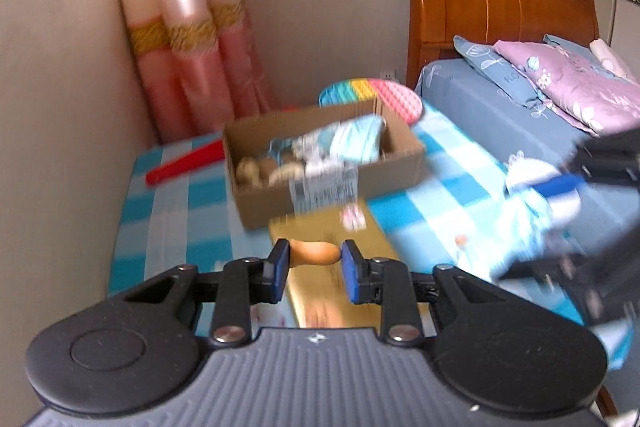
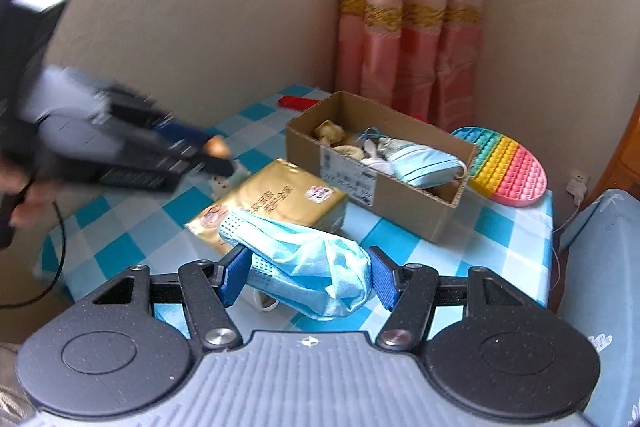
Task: Organize soft objects
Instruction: 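Drop the orange earplug into the box with the left gripper while the right carries the mask, then lower the blue mask into the box and open the right gripper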
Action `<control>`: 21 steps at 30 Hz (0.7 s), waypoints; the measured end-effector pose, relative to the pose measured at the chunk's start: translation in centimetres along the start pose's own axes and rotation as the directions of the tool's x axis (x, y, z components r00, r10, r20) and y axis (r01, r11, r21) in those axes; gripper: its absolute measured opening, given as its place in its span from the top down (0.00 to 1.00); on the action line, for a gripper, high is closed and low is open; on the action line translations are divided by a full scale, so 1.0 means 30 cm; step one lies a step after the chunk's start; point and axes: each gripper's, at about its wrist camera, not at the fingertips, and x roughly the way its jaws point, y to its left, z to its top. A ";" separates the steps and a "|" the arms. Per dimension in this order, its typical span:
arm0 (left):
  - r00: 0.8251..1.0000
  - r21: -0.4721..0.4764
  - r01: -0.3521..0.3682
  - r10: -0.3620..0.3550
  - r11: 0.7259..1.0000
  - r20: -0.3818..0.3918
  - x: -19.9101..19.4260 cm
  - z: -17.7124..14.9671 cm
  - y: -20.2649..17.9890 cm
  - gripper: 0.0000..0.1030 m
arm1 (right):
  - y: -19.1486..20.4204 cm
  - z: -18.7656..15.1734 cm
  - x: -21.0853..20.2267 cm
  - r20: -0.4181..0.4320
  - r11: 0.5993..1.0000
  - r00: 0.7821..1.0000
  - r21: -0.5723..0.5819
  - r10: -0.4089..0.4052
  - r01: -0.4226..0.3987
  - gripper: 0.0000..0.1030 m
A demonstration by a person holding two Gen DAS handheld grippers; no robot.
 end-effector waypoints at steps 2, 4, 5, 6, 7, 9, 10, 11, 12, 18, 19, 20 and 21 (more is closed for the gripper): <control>1.000 0.012 -0.005 0.005 1.000 0.001 0.051 0.062 0.007 0.74 | -0.012 -0.005 0.001 -0.002 1.000 1.000 0.003 -0.005 0.005 0.35; 1.000 0.032 -0.003 0.003 0.999 0.006 0.100 0.119 0.012 0.74 | -0.022 -0.010 0.000 -0.004 1.000 1.000 0.005 -0.014 0.014 0.35; 1.000 0.032 -0.009 0.009 0.999 0.006 0.126 0.146 0.016 0.74 | -0.027 -0.011 0.003 -0.005 1.000 1.000 0.006 -0.019 0.019 0.35; 1.000 0.032 -0.010 0.010 0.999 0.002 0.159 0.174 0.022 0.74 | -0.033 -0.012 0.004 -0.006 1.000 1.000 0.009 -0.024 0.024 0.35; 1.000 0.022 -0.011 0.011 1.000 -0.003 0.191 0.200 0.034 0.74 | -0.038 -0.013 0.003 -0.007 1.000 1.000 0.011 -0.027 0.027 0.35; 1.000 -0.002 -0.007 0.007 1.000 -0.030 0.259 0.237 0.054 0.74 | -0.051 -0.014 -0.003 -0.006 0.999 0.999 0.015 -0.034 0.034 0.35; 0.999 -0.015 -0.016 0.016 1.000 -0.038 0.290 0.251 0.066 0.74 | -0.057 -0.014 -0.004 -0.006 0.999 0.999 0.018 -0.035 0.036 0.35; 0.999 -0.017 -0.035 0.034 0.999 -0.041 0.317 0.259 0.076 0.73 | -0.064 -0.012 -0.005 -0.006 0.999 0.999 0.020 -0.039 0.039 0.35; 0.998 -0.015 -0.055 0.055 0.998 -0.042 0.340 0.267 0.082 0.66 | -0.066 -0.012 -0.008 -0.006 0.999 0.999 0.020 -0.043 0.043 0.35; 0.996 -0.044 -0.069 0.066 0.997 -0.052 0.373 0.255 0.118 0.19 | -0.090 0.004 0.004 -0.001 0.998 0.998 0.026 -0.059 0.059 0.35; 0.996 -0.044 -0.071 0.069 0.997 -0.054 0.361 0.250 0.121 0.16 | -0.094 0.008 0.010 -0.001 0.998 0.998 0.028 -0.059 0.059 0.35; 0.996 -0.047 -0.075 0.073 0.996 -0.051 0.342 0.239 0.127 0.13 | -0.098 0.015 0.019 -0.003 0.998 0.998 0.032 -0.059 0.059 0.35; 0.996 -0.047 -0.077 0.075 0.996 -0.043 0.316 0.226 0.131 0.11 | -0.101 0.023 0.026 -0.004 0.997 0.998 0.035 -0.063 0.063 0.35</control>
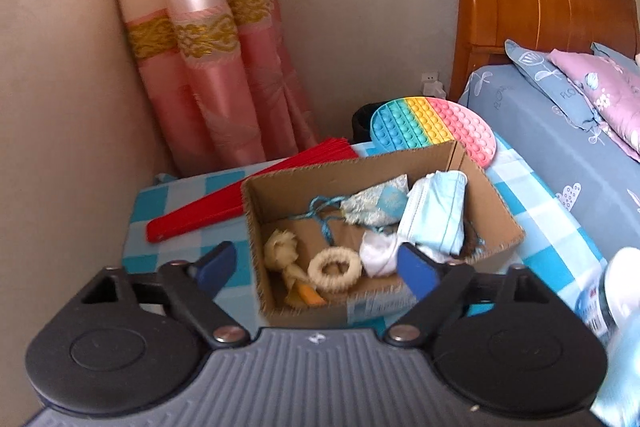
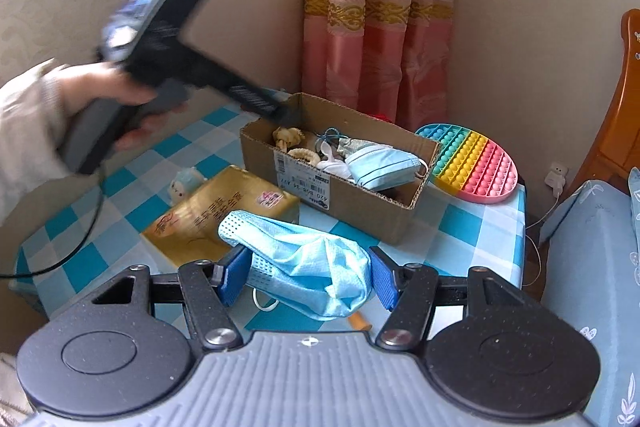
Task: Organize soft objects
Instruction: 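Lower the blue mask into the box and open the right gripper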
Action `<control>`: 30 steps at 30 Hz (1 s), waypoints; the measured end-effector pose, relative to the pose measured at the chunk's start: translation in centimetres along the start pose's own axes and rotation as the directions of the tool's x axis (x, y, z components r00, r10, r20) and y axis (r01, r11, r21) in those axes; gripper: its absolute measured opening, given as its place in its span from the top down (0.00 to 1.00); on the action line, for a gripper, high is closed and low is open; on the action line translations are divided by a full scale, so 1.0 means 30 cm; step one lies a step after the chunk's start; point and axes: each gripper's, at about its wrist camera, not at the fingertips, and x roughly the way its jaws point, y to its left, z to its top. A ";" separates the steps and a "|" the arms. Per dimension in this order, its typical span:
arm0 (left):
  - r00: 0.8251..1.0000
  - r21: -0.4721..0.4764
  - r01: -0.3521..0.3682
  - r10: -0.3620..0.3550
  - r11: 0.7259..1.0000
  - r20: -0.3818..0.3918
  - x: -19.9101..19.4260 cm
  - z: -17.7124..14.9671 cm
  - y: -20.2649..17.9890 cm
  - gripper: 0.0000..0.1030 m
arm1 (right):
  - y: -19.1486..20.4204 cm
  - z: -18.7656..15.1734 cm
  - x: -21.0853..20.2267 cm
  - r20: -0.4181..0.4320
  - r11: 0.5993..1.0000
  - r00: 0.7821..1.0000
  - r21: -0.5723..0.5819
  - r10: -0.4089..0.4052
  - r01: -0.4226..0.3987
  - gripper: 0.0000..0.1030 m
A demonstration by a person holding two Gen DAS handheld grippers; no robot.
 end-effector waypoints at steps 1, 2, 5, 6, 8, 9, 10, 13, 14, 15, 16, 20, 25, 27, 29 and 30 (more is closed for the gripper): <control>1.000 0.011 -0.002 0.002 1.000 0.009 -0.034 -0.023 0.001 0.10 | -0.002 0.009 0.009 -0.001 1.000 1.000 0.000 -0.005 0.005 0.35; 1.000 0.022 -0.010 0.010 1.000 0.012 -0.061 -0.041 0.001 0.09 | -0.002 0.019 0.019 0.000 1.000 1.000 -0.002 -0.009 0.009 0.35; 0.998 0.022 -0.058 0.057 0.998 0.022 -0.155 -0.104 -0.003 0.08 | -0.006 0.057 0.052 0.003 1.000 1.000 0.002 -0.024 0.024 0.34; 0.997 0.009 -0.067 0.067 0.998 0.029 -0.187 -0.126 0.001 0.07 | -0.008 0.074 0.065 0.005 1.000 1.000 0.007 -0.027 0.027 0.35; 0.996 -0.037 -0.068 0.070 0.997 0.046 -0.248 -0.176 0.014 0.01 | -0.008 0.113 0.099 0.010 0.999 0.999 0.016 -0.038 0.038 0.34; 0.997 -0.062 -0.062 0.065 0.996 0.048 -0.270 -0.199 0.022 0.01 | -0.008 0.131 0.114 0.013 0.999 0.999 0.023 -0.039 0.039 0.34; 0.997 -0.082 -0.054 0.058 0.995 0.044 -0.288 -0.222 0.027 0.01 | -0.008 0.152 0.133 0.015 0.999 0.999 0.030 -0.037 0.037 0.34; 0.999 -0.125 -0.038 0.040 0.991 0.017 -0.321 -0.283 0.038 0.01 | 0.000 0.211 0.199 0.012 0.998 0.999 0.040 -0.039 0.038 0.34; 0.999 -0.139 -0.032 0.034 0.990 0.007 -0.331 -0.304 0.042 0.01 | 0.003 0.233 0.227 0.007 0.998 0.999 0.043 -0.035 0.035 0.34; 1.000 -0.151 -0.028 0.028 0.988 -0.001 -0.338 -0.321 0.040 0.01 | 0.007 0.253 0.252 0.007 0.998 0.999 0.047 -0.035 0.035 0.34; 1.000 -0.157 -0.027 0.026 0.987 -0.010 -0.346 -0.339 0.040 0.01 | 0.008 0.274 0.278 0.003 0.998 0.999 0.054 -0.032 0.032 0.34; 0.999 -0.166 -0.042 0.040 0.985 -0.016 -0.388 -0.395 0.044 0.01 | 0.014 0.357 0.390 -0.009 0.997 0.999 0.064 -0.036 0.036 0.34; 0.997 -0.187 -0.080 0.080 0.979 -0.011 -0.420 -0.418 0.064 0.01 | 0.009 0.431 0.512 -0.025 0.994 0.999 0.098 -0.046 0.048 0.31; 0.996 -0.197 -0.093 0.092 0.976 -0.014 -0.424 -0.426 0.072 0.01 | 0.005 0.458 0.546 -0.023 0.992 0.998 0.114 -0.054 0.056 0.19; 0.995 -0.205 -0.095 0.093 0.974 -0.023 -0.420 -0.432 0.079 0.01 | 0.000 0.472 0.563 -0.009 0.990 0.998 0.125 -0.067 0.068 0.03; 0.995 -0.208 -0.095 0.092 0.973 -0.026 -0.417 -0.435 0.082 0.01 | -0.001 0.473 0.563 0.001 0.989 0.997 0.129 -0.075 0.074 0.00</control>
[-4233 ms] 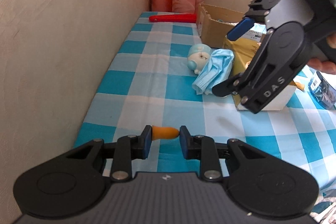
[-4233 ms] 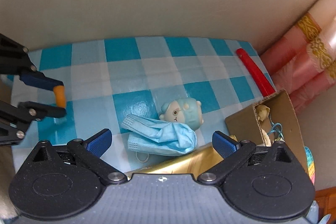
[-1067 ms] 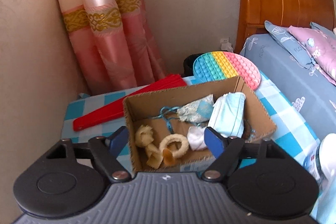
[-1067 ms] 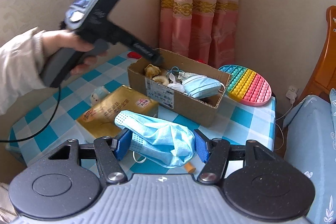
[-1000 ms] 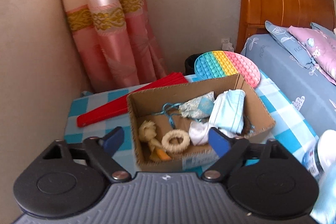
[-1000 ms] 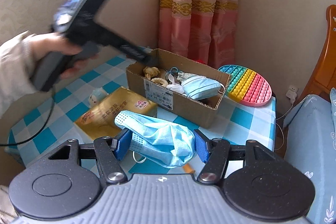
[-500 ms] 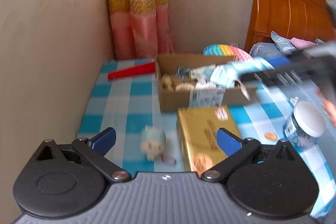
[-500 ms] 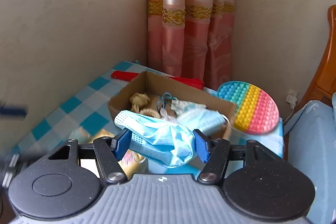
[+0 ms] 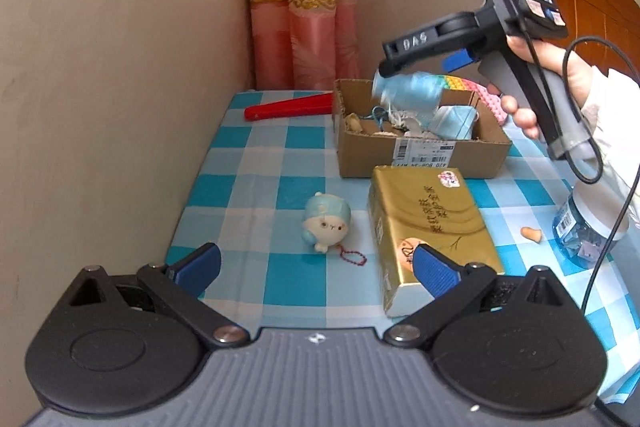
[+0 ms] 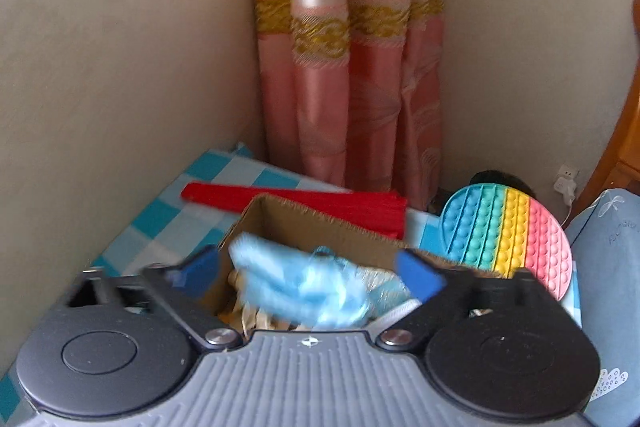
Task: Organize soft objects
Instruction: 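Lower the blue mask into the box and open the right gripper, then move the right gripper down toward the orange earplug on the table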
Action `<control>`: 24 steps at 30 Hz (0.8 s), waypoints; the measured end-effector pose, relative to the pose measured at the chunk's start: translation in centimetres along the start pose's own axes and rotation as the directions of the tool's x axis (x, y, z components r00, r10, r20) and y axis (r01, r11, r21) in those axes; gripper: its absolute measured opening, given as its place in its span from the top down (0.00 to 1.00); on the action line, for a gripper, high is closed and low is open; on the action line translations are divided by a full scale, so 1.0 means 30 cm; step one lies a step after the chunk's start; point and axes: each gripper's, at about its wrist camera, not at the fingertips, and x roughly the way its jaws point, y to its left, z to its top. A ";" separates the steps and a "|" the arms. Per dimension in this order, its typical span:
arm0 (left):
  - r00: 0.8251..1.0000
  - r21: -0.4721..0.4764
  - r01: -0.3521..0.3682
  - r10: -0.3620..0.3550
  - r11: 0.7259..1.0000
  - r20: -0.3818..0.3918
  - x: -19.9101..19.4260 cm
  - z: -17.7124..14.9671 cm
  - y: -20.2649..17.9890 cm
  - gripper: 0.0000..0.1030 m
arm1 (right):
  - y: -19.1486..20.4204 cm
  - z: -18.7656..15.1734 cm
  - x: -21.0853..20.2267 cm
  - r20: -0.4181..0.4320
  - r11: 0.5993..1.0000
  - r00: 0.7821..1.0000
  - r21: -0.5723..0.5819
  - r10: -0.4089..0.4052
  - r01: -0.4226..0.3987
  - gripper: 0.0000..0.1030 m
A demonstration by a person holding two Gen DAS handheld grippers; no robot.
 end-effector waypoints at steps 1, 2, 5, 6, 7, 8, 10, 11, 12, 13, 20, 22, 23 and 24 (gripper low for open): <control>1.000 0.000 0.001 -0.001 1.000 -0.003 0.002 -0.004 0.001 0.01 | 0.000 -0.001 -0.004 0.001 1.000 1.000 0.002 0.004 -0.004 0.00; 1.000 -0.002 0.001 -0.001 1.000 -0.006 0.006 -0.005 0.002 0.01 | -0.002 -0.005 -0.012 -0.004 1.000 1.000 0.006 0.009 -0.009 0.00; 1.000 -0.002 0.007 -0.007 1.000 -0.012 0.014 -0.007 0.003 0.01 | -0.003 -0.027 -0.055 0.001 1.000 1.000 0.005 0.017 -0.017 0.00; 1.000 -0.003 0.009 -0.009 1.000 -0.012 0.016 -0.006 0.002 0.01 | -0.002 -0.037 -0.072 -0.002 1.000 1.000 0.002 0.012 -0.012 0.00; 1.000 -0.002 0.012 -0.012 1.000 -0.011 0.017 -0.007 0.001 0.01 | -0.004 -0.048 -0.089 -0.008 1.000 1.000 0.000 0.006 -0.006 0.00; 1.000 0.001 0.016 -0.016 1.000 -0.011 0.017 -0.007 -0.001 0.01 | -0.007 -0.061 -0.108 -0.014 1.000 1.000 -0.002 0.000 0.000 0.00; 1.000 0.005 0.022 -0.022 1.000 -0.007 0.016 -0.008 -0.007 0.01 | -0.014 -0.091 -0.150 -0.022 1.000 1.000 0.000 -0.009 0.009 0.00; 1.000 0.006 0.026 -0.026 1.000 -0.004 0.015 -0.009 -0.010 0.01 | -0.020 -0.109 -0.172 -0.028 1.000 1.000 0.003 -0.012 0.012 0.00; 1.000 0.006 0.031 -0.031 1.000 -0.003 0.015 -0.009 -0.011 0.01 | -0.024 -0.126 -0.192 -0.031 1.000 0.999 0.004 -0.016 0.016 0.00; 0.999 0.007 0.034 -0.034 0.999 -0.004 0.016 -0.010 -0.013 0.01 | -0.029 -0.143 -0.212 -0.035 1.000 0.999 0.005 -0.024 0.025 0.00; 0.999 0.008 0.044 -0.044 0.999 -0.005 0.016 -0.020 -0.016 0.01 | -0.037 -0.258 -0.336 -0.008 0.994 0.994 0.023 -0.106 0.106 0.00; 0.999 0.007 0.045 -0.045 0.999 -0.004 0.015 -0.022 -0.014 0.01 | -0.035 -0.295 -0.365 0.008 0.988 0.988 0.025 -0.153 0.153 0.00; 0.999 0.006 0.047 -0.047 0.999 -0.005 0.016 -0.024 -0.012 0.01 | -0.032 -0.316 -0.379 0.018 0.983 0.983 0.029 -0.182 0.182 0.00; 0.999 0.005 0.049 -0.049 0.999 -0.005 0.016 -0.026 -0.011 0.01 | -0.028 -0.337 -0.392 0.025 0.978 0.978 0.032 -0.205 0.204 0.00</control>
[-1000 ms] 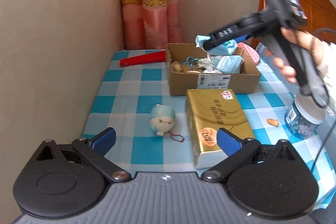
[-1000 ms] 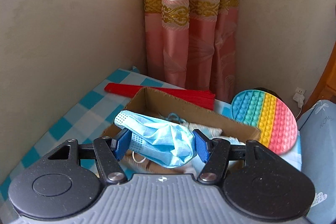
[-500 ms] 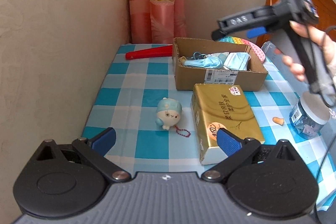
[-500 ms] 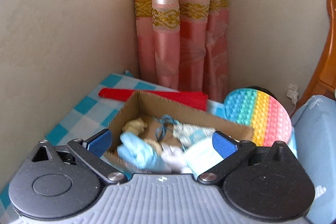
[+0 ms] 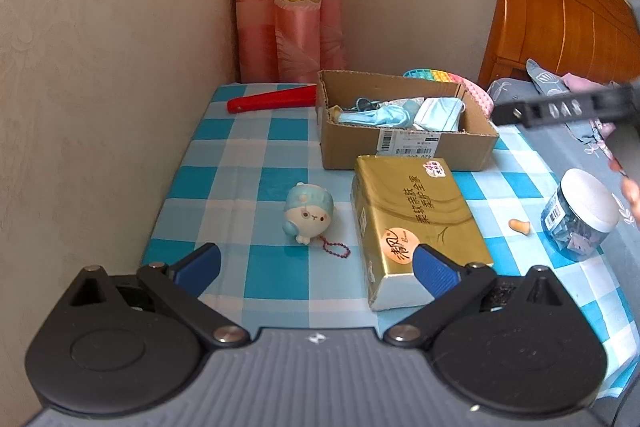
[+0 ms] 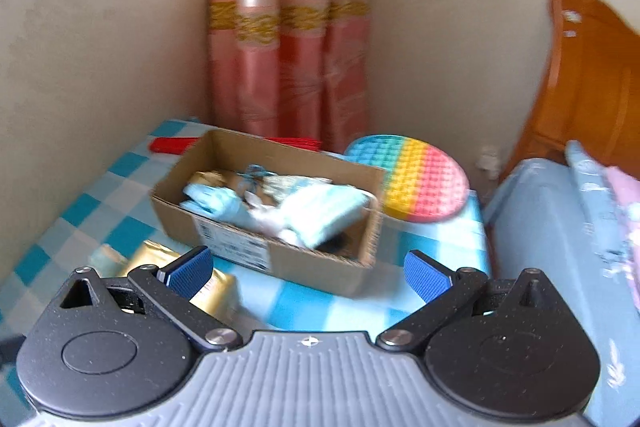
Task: Organize soft objects
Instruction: 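Move the right gripper down toward the orange earplug on the table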
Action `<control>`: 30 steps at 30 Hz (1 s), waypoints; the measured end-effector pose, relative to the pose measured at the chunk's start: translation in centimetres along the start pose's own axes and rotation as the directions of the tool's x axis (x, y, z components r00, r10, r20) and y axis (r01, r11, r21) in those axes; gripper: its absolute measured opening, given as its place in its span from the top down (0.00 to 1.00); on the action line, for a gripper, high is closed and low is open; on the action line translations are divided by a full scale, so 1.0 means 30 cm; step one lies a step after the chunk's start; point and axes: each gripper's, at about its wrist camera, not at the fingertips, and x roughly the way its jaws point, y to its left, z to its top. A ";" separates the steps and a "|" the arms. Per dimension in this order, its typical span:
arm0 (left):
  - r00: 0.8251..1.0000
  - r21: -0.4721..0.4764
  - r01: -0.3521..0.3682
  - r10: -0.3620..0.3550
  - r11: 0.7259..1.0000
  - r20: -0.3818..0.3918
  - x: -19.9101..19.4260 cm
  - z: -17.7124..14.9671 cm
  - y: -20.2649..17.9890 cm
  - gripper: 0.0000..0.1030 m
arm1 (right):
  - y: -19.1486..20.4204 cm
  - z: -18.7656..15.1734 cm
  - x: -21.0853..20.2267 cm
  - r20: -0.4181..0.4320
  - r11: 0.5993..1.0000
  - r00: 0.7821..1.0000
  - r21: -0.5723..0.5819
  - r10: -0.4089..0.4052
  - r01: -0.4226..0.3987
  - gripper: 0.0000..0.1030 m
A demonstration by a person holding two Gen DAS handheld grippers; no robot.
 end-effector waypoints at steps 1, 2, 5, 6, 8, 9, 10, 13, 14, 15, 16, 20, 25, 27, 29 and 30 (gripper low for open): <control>1.000 -0.001 0.002 -0.002 1.000 -0.001 0.001 -0.001 0.001 0.01 | 0.000 -0.024 -0.012 0.003 1.000 1.000 0.005 -0.018 0.018 0.00; 1.000 -0.001 0.004 -0.004 1.000 -0.002 0.002 -0.002 0.001 0.01 | 0.001 -0.047 -0.022 0.003 0.999 0.999 0.011 -0.035 0.035 0.00; 1.000 0.007 0.009 -0.009 1.000 -0.005 0.006 -0.004 -0.004 0.01 | 0.009 -0.113 -0.044 0.006 0.997 0.997 0.017 -0.076 0.075 0.00; 1.000 0.009 0.009 -0.009 1.000 -0.006 0.008 -0.004 -0.005 0.01 | 0.008 -0.132 -0.047 0.008 0.996 0.997 0.021 -0.083 0.083 0.00; 1.000 0.012 0.009 -0.009 1.000 -0.009 0.012 -0.004 -0.008 0.01 | 0.006 -0.173 -0.053 0.004 0.996 0.997 0.048 -0.076 0.076 0.00; 1.000 0.013 0.007 -0.007 1.000 -0.012 0.016 -0.003 -0.009 0.01 | 0.004 -0.193 -0.053 -0.003 0.995 0.998 0.065 -0.070 0.070 0.01; 1.000 0.014 0.006 -0.006 1.000 -0.015 0.021 -0.002 -0.010 0.01 | 0.005 -0.211 -0.050 -0.008 0.995 0.997 0.071 -0.071 0.072 0.03; 1.000 0.016 0.001 0.000 1.000 -0.018 0.028 -0.001 -0.012 0.01 | 0.008 -0.257 -0.035 -0.022 0.991 0.994 0.071 -0.109 0.110 0.16; 1.000 0.015 0.001 -0.001 1.000 -0.021 0.032 -0.002 -0.013 0.01 | 0.006 -0.272 -0.030 -0.037 0.991 0.994 0.078 -0.105 0.107 0.19; 1.000 0.015 0.002 -0.001 1.000 -0.024 0.036 -0.002 -0.014 0.01 | 0.006 -0.283 -0.023 -0.049 0.991 0.994 0.080 -0.101 0.105 0.22; 1.000 0.016 0.001 0.000 1.000 -0.028 0.041 -0.001 -0.015 0.01 | 0.009 -0.294 -0.018 -0.057 0.991 0.993 0.075 -0.103 0.107 0.24; 0.999 0.023 -0.001 0.002 1.000 -0.038 0.060 0.003 -0.021 0.01 | 0.030 -0.328 -0.008 -0.065 0.994 0.993 0.044 -0.101 0.104 0.30; 0.998 0.028 -0.010 0.012 1.000 -0.056 0.090 0.009 -0.024 0.01 | 0.051 -0.354 0.022 -0.094 0.997 0.994 0.038 -0.064 0.067 0.35; 0.998 0.030 -0.013 0.014 0.999 -0.065 0.102 0.010 -0.024 0.01 | 0.054 -0.360 0.040 -0.106 0.997 0.992 0.040 -0.062 0.066 0.35; 0.997 0.033 -0.015 0.017 0.999 -0.071 0.111 0.013 -0.026 0.01 | 0.055 -0.364 0.060 -0.119 0.996 0.990 0.040 -0.077 0.082 0.35; 0.997 0.035 -0.016 0.019 0.999 -0.074 0.115 0.014 -0.027 0.01 | 0.054 -0.364 0.071 -0.128 0.996 0.989 0.045 -0.074 0.081 0.35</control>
